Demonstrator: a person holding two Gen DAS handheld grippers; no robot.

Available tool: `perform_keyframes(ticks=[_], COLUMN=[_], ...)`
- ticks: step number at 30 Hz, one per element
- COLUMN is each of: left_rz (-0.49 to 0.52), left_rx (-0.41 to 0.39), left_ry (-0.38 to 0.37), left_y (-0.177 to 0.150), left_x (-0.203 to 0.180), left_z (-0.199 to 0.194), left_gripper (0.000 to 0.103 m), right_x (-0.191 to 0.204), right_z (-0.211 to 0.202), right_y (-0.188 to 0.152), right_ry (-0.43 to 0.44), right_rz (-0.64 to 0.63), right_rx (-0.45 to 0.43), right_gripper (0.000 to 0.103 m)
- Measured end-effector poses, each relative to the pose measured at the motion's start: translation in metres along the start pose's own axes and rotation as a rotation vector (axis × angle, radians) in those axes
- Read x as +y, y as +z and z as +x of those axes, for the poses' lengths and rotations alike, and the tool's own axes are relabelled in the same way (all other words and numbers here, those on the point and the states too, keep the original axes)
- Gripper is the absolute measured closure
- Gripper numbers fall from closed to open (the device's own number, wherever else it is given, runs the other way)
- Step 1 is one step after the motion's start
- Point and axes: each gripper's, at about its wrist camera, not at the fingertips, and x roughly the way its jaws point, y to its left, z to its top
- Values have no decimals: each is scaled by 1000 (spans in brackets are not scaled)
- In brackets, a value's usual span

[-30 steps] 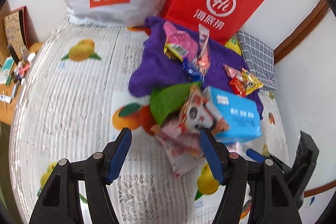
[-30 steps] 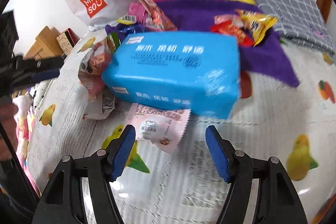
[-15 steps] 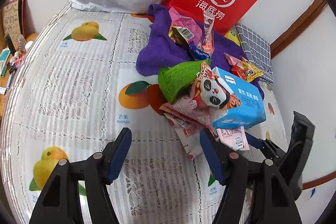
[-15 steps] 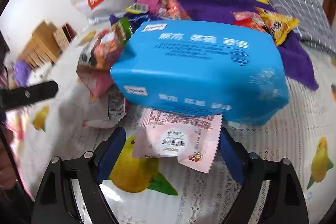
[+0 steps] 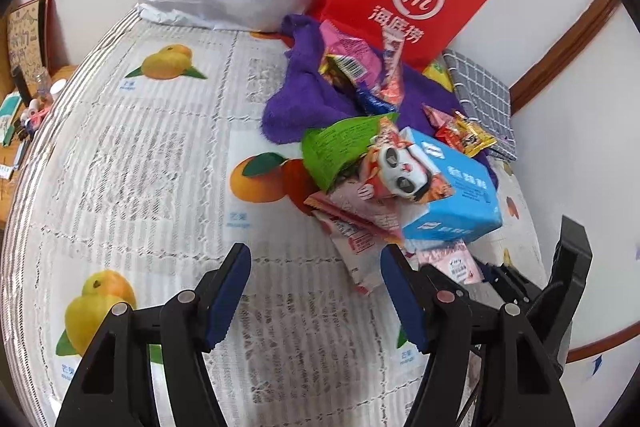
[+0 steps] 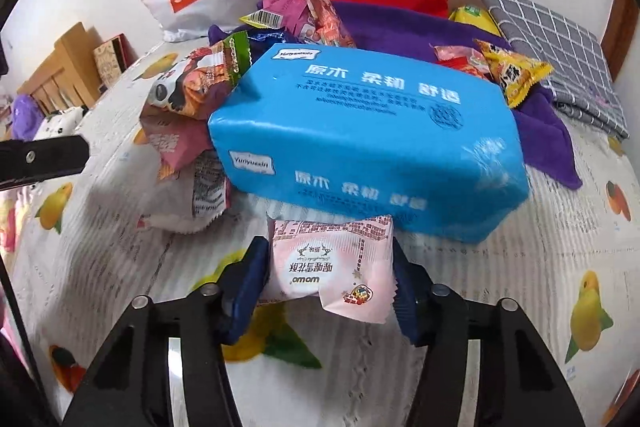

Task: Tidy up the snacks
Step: 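Grasp the pale pink wrapped snack with the right gripper, then lift the pink snack with the right gripper while the left grasps the panda snack bag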

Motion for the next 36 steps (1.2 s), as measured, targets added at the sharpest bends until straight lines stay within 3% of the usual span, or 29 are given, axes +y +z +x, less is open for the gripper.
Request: perform_keyframes(ticks=[2, 3, 8, 16, 20, 22, 28, 36], left_rz=[18, 26, 72, 166, 185, 185, 176, 178], left_rx=[-11, -14, -37, -30, -16, -13, -8, -20], left_ry=[-14, -18, -20, 77, 74, 69, 78, 29], left_y=[1, 3, 13, 24, 25, 25, 22, 4], left_x=[-8, -11, -31, -56, -61, -63, -62, -60], left_z=[0, 1, 9, 39, 52, 55, 53, 26], left_gripper=[38, 38, 38, 39, 39, 44, 76, 83], right_x=[-5, -7, -15, -42, -60, -67, -84, -87], right_z=[-6, -7, -13, -38, -50, -53, -52, -55], right_y=[-4, -5, -14, -29, -36, -38, -49, -58], right_ry=[14, 21, 51, 71, 59, 56, 50, 64], right_rz=[11, 17, 21, 60, 95, 120, 186, 213], right_rx=[1, 4, 5, -41, -59, -62, -53, -52], right_gripper=[71, 73, 74, 75, 75, 75, 75, 75])
